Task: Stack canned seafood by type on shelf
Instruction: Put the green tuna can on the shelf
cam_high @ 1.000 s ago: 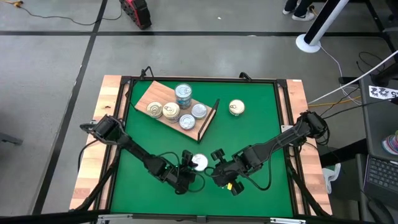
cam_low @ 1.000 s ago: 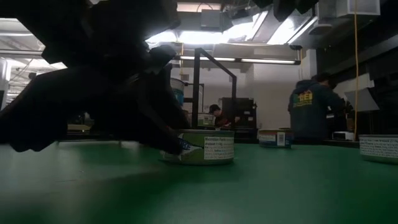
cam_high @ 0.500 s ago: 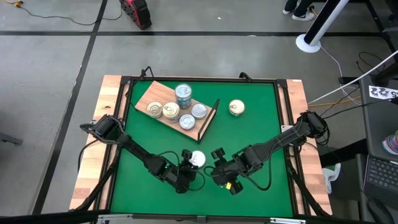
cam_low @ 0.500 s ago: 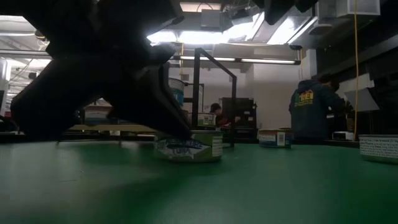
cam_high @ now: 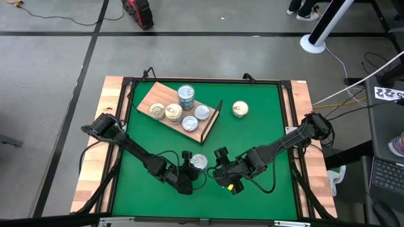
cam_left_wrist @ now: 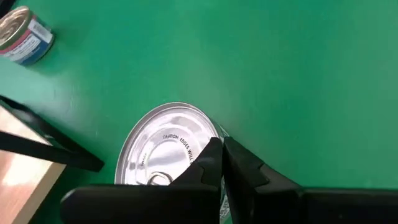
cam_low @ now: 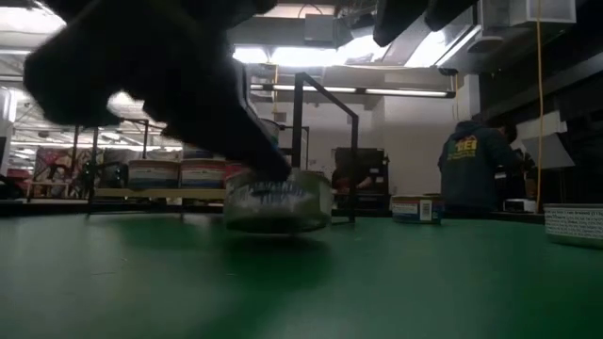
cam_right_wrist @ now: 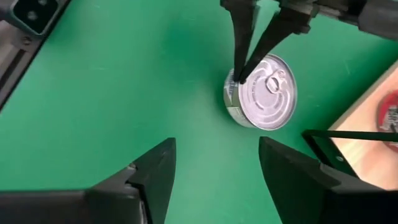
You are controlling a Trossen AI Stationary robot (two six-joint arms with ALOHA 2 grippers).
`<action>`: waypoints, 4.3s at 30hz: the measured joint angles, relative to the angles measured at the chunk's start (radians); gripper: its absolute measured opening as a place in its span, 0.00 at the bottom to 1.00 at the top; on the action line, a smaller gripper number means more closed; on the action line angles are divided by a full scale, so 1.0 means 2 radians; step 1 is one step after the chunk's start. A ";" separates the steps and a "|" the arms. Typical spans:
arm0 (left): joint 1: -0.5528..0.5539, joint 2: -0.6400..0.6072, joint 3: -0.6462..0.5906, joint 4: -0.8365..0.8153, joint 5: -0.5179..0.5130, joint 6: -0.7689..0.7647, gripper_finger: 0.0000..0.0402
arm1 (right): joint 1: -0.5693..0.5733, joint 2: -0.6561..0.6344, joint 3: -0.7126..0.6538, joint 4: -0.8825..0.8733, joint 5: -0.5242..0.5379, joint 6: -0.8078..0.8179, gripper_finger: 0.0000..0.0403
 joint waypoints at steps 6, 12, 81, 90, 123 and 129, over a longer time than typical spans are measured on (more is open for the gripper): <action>0.000 -0.024 0.000 0.002 -0.002 -0.037 0.01 | 0.000 0.014 0.000 0.016 0.014 0.000 0.57; 0.003 -0.045 0.000 0.004 -0.002 -0.074 0.01 | 0.000 0.040 0.000 0.043 0.028 -0.011 0.57; 0.015 -0.063 0.001 0.002 0.018 -0.160 0.01 | 0.000 0.115 0.000 0.111 0.195 -0.073 0.50; 0.015 -0.063 0.001 0.002 0.017 -0.165 0.01 | 0.000 0.115 0.000 0.110 0.193 -0.074 0.33; 0.014 -0.063 0.001 -0.054 0.020 0.082 0.57 | -0.015 0.115 0.000 0.107 0.121 0.015 0.31; 0.008 -0.063 0.001 -0.055 0.019 0.104 0.57 | -0.027 0.115 0.000 0.110 0.095 0.061 0.31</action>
